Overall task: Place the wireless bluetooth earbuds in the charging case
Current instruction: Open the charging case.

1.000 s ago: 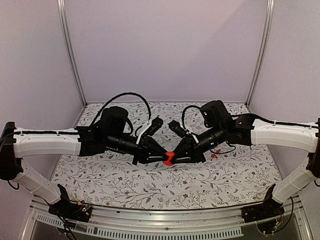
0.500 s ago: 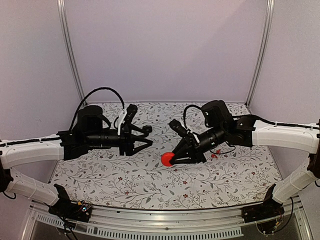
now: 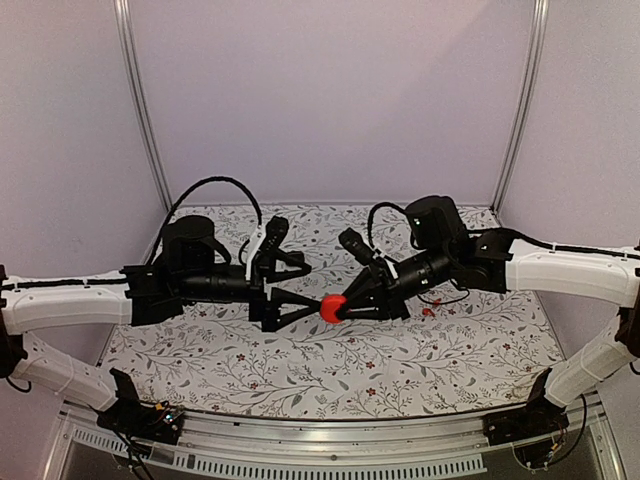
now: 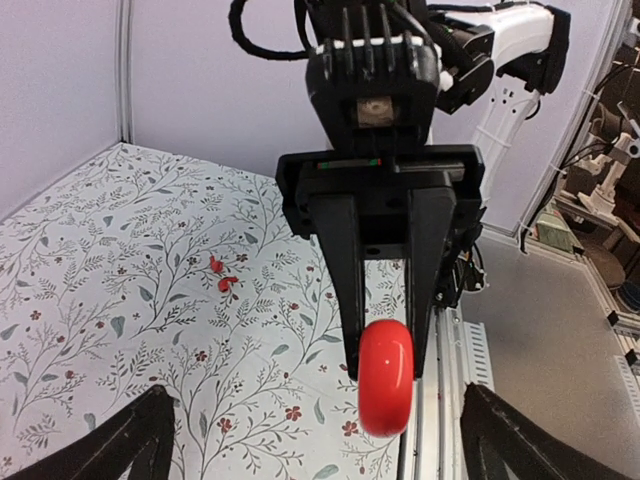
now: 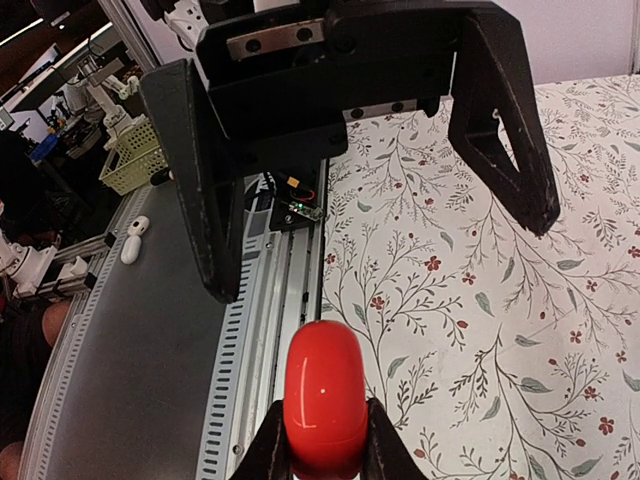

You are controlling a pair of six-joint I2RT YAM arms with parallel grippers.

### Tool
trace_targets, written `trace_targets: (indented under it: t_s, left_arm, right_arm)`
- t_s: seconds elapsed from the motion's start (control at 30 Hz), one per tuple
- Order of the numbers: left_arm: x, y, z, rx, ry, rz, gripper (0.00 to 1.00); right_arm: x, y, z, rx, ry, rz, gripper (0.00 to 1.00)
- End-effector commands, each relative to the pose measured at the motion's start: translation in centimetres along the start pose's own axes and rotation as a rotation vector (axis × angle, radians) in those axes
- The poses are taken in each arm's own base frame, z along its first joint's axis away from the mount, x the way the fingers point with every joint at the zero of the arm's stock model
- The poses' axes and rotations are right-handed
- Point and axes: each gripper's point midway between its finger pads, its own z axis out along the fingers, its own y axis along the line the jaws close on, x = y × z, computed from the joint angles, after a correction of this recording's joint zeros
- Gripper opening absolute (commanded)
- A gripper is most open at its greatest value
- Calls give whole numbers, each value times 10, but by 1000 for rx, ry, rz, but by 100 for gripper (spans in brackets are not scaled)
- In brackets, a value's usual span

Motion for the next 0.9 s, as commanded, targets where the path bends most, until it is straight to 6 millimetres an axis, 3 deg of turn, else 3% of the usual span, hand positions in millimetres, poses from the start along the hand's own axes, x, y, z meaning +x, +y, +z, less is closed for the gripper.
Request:
trace_targets:
  t_s: [0.0, 0.3, 0.87]
  left_arm:
    - [-2, -4, 12, 5, 20, 17, 100]
    - [5, 8, 26, -57, 65, 1, 100]
    - [-9, 28, 5, -110, 3, -43, 94]
  right_arm:
    - [-19, -1, -3, 15, -35, -26, 0]
    - [-18, 2, 0, 5, -27, -35, 0]
    - [-7, 8, 1, -11, -2, -57, 0]
